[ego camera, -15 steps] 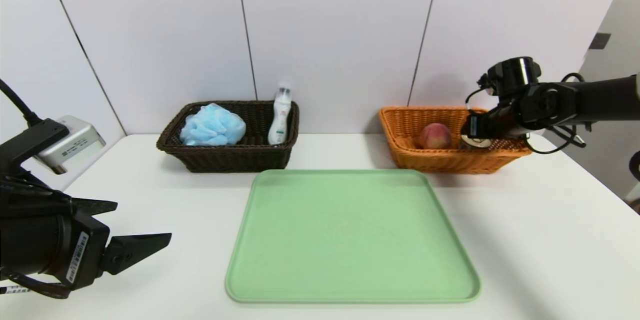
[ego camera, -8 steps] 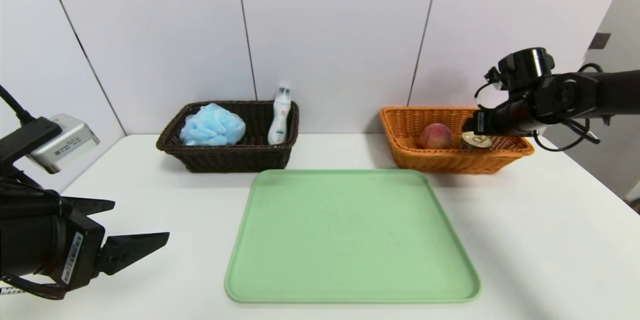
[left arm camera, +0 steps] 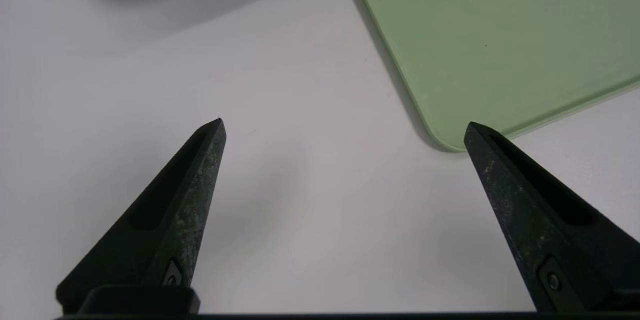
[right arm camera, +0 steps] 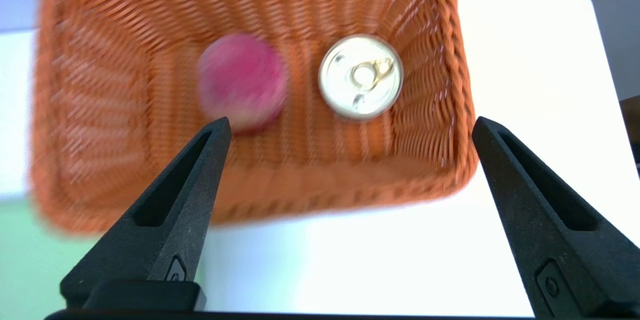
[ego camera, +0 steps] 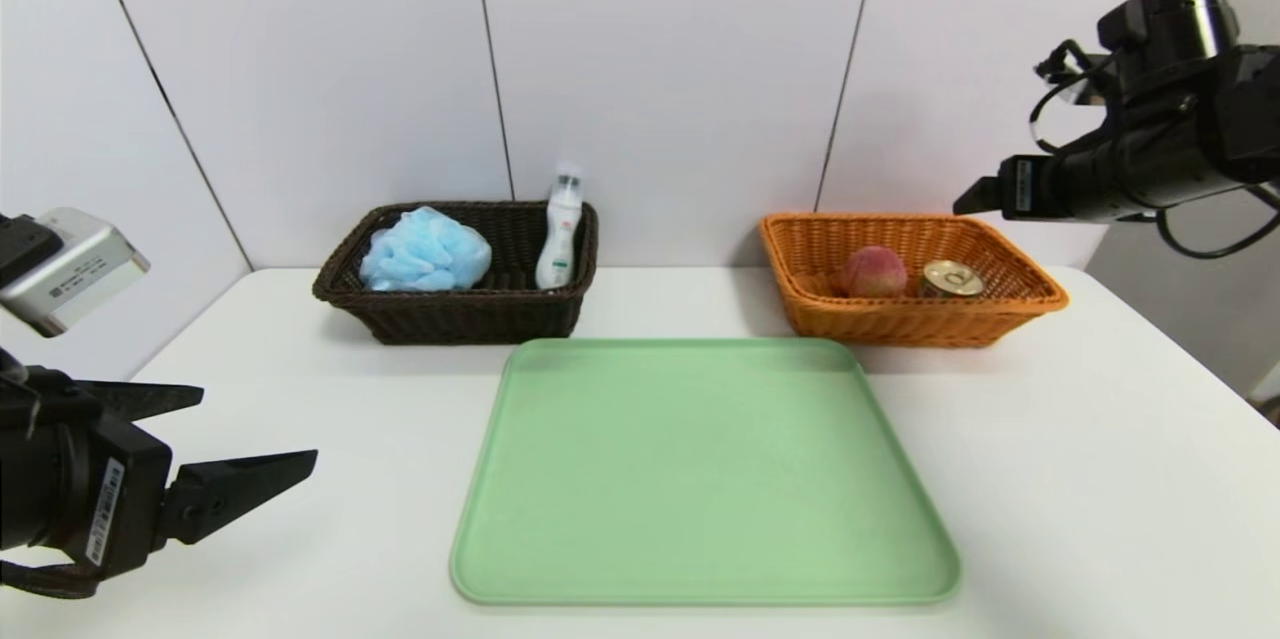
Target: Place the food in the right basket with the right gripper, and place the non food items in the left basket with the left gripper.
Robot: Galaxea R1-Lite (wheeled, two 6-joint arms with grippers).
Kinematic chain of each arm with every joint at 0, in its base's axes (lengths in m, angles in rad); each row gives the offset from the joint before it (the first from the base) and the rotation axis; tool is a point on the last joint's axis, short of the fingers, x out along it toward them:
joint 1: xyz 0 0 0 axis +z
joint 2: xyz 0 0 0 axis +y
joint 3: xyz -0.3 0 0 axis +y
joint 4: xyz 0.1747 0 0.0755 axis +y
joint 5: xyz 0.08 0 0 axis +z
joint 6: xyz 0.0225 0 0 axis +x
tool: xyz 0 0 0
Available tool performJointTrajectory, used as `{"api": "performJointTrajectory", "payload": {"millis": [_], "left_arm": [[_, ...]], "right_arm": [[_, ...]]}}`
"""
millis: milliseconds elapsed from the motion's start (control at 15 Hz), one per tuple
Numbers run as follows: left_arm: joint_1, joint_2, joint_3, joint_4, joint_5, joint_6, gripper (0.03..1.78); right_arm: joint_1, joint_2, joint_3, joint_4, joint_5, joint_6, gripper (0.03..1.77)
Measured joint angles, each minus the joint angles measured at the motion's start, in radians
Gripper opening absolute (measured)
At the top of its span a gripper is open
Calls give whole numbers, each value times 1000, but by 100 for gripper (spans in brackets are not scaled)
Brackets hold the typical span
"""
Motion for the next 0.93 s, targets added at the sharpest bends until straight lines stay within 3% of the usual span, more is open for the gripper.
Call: {"api": "performJointTrajectory", "payload": {"millis": [200,400,933], "left_arm": [[0,-37,5,8,68,2,169],[17,-93,34,14,149,9,169],[136,-350,257,4,160,111,169]], "right_arm": [[38,-158,93,101,17,4,168],[79,-356,274,122,22,3,169],[113,-831,691,45,16,1,169]]}}
